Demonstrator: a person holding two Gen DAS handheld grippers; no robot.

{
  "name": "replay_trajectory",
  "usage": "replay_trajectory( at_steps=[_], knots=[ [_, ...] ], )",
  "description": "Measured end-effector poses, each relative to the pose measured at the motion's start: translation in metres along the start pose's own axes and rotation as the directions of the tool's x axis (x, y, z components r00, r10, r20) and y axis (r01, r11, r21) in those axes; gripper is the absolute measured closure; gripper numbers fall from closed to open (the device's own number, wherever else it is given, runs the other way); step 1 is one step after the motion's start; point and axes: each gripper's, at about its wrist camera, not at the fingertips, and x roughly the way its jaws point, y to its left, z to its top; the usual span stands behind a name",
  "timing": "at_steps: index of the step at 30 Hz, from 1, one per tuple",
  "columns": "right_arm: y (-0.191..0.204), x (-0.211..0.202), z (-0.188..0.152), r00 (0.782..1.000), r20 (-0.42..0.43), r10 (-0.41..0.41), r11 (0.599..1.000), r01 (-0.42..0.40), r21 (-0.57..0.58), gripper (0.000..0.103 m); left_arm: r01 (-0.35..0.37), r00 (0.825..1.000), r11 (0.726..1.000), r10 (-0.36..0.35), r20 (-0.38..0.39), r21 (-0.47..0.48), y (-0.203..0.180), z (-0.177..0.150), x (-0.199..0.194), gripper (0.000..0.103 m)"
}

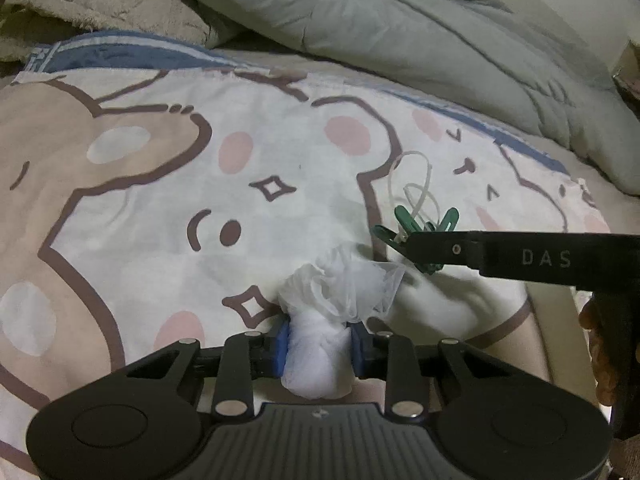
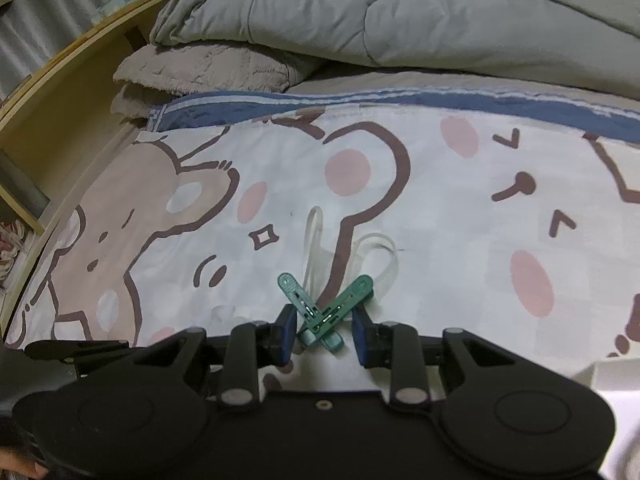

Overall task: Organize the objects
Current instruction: 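Grasp the green clothespins with the right tool while the left tool grasps the white tissue bundle, then lift and carry the clothespins and tissue bundle over the white box with both tools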

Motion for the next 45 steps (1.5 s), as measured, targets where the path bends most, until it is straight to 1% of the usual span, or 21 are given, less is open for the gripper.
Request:
replay_trajectory(
  at_steps=[6, 10, 13, 22, 30, 34, 42, 45],
  knots=[
    [0.012, -0.031, 0.004, 0.999, 0.046, -0.016, 1.000, 0.017, -0.009, 0.073, 0.010, 0.998, 1.000, -0.010, 0.069, -0.006, 0.001, 0.005, -0.037, 0.072],
    [0.027, -0.058, 0.005, 0.996, 0.085, -0.023, 0.999, 0.025, -0.030, 0.073, 0.014, 0.993, 1.000, -0.011, 0.120, -0.023, 0.004, 0.007, -0.067, 0.072],
    [0.038, -0.078, 0.004, 0.993, 0.118, -0.027, 0.999, 0.031, -0.034, 0.073, 0.016, 0.987, 1.000, -0.013, 0.158, -0.016, 0.002, 0.008, -0.088, 0.072],
    [0.060, -0.134, -0.015, 0.983, 0.177, -0.056, 0.997, 0.064, -0.035, 0.073, 0.041, 0.976, 0.999, -0.046, 0.213, 0.027, -0.019, -0.004, -0.132, 0.072],
    [0.063, -0.174, -0.035, 0.973, 0.213, -0.092, 0.994, 0.101, -0.030, 0.073, 0.065, 0.968, 0.995, -0.081, 0.236, 0.075, -0.042, -0.018, -0.155, 0.072],
    [0.060, -0.190, -0.049, 0.969, 0.220, -0.113, 0.992, 0.122, -0.030, 0.073, 0.052, 0.967, 0.993, -0.077, 0.242, 0.109, -0.050, -0.026, -0.164, 0.072],
    [0.050, -0.213, -0.079, 0.959, 0.242, -0.146, 0.988, 0.155, -0.017, 0.073, 0.040, 0.964, 0.991, -0.072, 0.255, 0.128, -0.055, -0.039, -0.176, 0.072],
    [0.045, -0.220, -0.086, 0.957, 0.254, -0.140, 0.989, 0.145, 0.000, 0.073, 0.047, 0.961, 0.990, -0.080, 0.264, 0.131, -0.058, -0.041, -0.180, 0.072]
  ],
)
